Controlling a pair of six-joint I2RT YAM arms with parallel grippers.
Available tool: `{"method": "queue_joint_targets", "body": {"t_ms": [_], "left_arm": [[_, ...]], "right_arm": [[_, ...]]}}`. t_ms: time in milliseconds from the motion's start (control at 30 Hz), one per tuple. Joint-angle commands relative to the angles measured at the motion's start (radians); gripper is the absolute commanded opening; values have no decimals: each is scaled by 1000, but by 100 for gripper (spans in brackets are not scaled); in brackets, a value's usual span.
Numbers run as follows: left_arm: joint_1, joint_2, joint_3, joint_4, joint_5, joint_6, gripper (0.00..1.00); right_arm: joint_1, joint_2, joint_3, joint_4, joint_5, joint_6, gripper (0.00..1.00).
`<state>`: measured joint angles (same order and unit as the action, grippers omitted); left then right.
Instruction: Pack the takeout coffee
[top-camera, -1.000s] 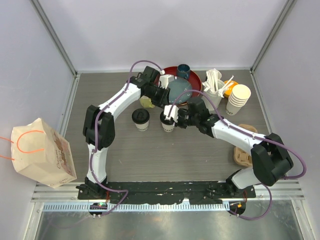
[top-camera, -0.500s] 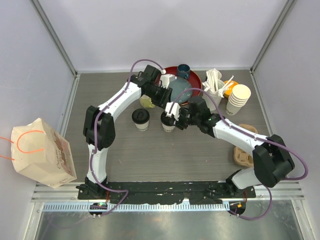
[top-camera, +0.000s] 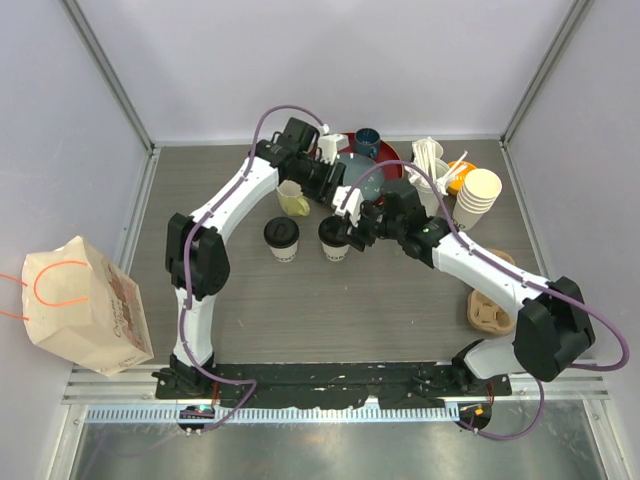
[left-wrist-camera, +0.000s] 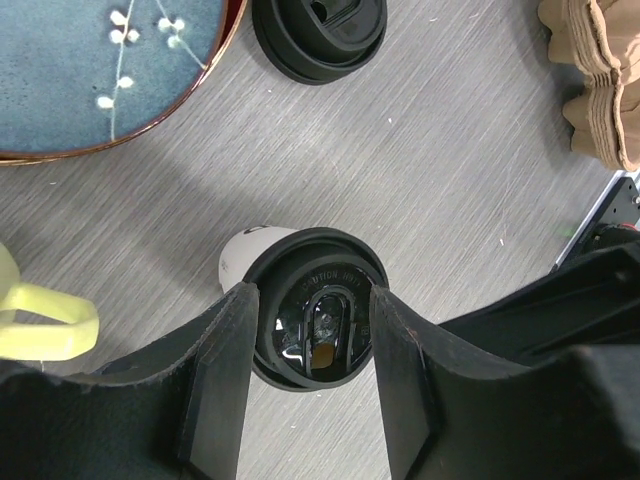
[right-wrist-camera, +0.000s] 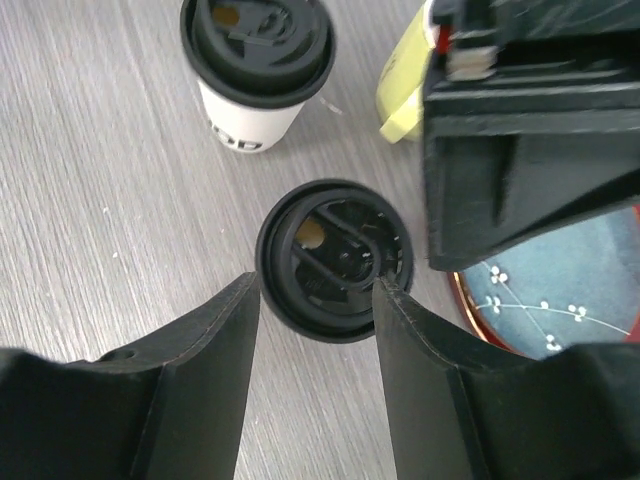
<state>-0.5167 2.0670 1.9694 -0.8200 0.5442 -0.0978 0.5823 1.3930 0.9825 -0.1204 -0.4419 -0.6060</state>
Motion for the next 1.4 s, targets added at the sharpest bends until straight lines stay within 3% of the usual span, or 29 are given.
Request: {"method": "queue_joint_targets", "body": {"t_ms": [0,267,533,667,700,767,800,833,900,967,1033,1367], "left_arm": [[21,-64,48,-34,-10,4,53],[75,-204,34,-99,-66,67,61],[126,-419,-49,-212,-208,180,71],[129,-556,-56,-318,-496,282,80],[130,-580,-63,-339,-685,291,83],[144,-633,-84,-401,-858,308,84],[156,-648,-98,-422,-1018,320,84],[181,-668,-143,-459,-1082,323,89],[211,-735,-206,-484,-1193,323,90],[271,-816,-311,-505,-1296,323,100],[365,-867,-421,-495,-1364,358,100],[624,-1044,-613,-484,-1342,388,97]], "right_arm": [[-6,-63,105,13,51,122,55],[-56,-107,260,-94,281,455,57],[-81,-143,288,-226,437,580,61],[-82,-160,262,-248,424,601,62],[-81,-161,257,-258,419,603,62],[-81,-160,254,-268,411,603,64],[-81,-158,252,-274,410,624,66],[-81,-158,251,-275,410,630,67],[-82,-155,246,-282,402,632,69],[-81,-147,245,-283,391,631,70],[-81,-141,246,-289,382,632,71],[-81,-104,285,-335,324,621,72]]}}
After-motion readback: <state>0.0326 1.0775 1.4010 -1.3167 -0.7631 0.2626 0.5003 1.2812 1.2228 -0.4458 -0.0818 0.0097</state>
